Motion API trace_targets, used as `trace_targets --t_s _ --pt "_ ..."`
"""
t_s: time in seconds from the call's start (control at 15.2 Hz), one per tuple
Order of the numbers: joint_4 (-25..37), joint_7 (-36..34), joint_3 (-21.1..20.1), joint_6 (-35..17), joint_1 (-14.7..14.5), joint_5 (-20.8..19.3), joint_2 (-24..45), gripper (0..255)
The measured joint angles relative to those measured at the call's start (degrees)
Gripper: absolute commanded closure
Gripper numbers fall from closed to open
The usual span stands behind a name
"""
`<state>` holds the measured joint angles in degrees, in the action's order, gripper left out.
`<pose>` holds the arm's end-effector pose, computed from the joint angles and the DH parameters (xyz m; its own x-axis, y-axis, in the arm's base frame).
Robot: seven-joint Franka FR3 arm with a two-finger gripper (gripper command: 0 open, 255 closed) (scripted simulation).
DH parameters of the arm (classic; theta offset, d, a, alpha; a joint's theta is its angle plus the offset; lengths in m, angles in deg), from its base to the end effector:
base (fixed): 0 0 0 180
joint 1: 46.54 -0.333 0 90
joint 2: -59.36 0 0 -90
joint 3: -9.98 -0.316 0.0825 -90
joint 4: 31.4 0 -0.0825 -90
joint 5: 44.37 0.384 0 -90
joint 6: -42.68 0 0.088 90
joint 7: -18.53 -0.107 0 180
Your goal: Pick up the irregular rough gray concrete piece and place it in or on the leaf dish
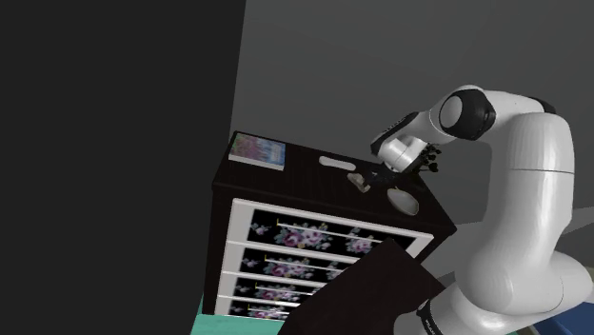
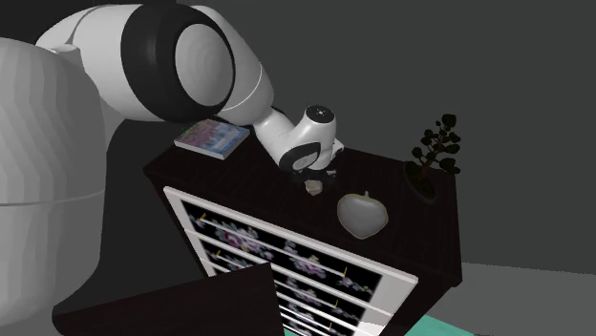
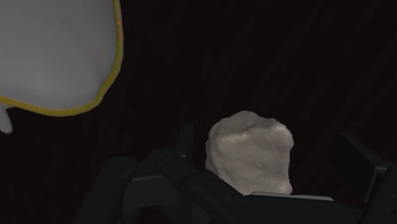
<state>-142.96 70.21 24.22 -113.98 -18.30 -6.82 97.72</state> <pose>0.4462 -0.4343 0.1538 0.9115 -0.3461 0.2222 -0.3499 -0.9365 -0.0232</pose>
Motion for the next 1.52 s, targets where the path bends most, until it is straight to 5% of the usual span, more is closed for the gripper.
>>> trace_targets --t_s 0.59,0.66,1.25,1.32,1.52 --pt "1.66 0.65 -1.2 -1.15 0.78 0.97 2.67 0" --pt "1.66 0.65 -1.2 -1.15 0.78 0.97 2.67 255" --pt "1.65 0.66 -1.19 -1.15 0.78 0.97 2.66 255" --pt "1.64 0.66 -1.19 -1.15 0.78 0.97 2.66 0" --pt "4.96 2.53 -0.06 1.32 0.0 -2.65 3.95 0"
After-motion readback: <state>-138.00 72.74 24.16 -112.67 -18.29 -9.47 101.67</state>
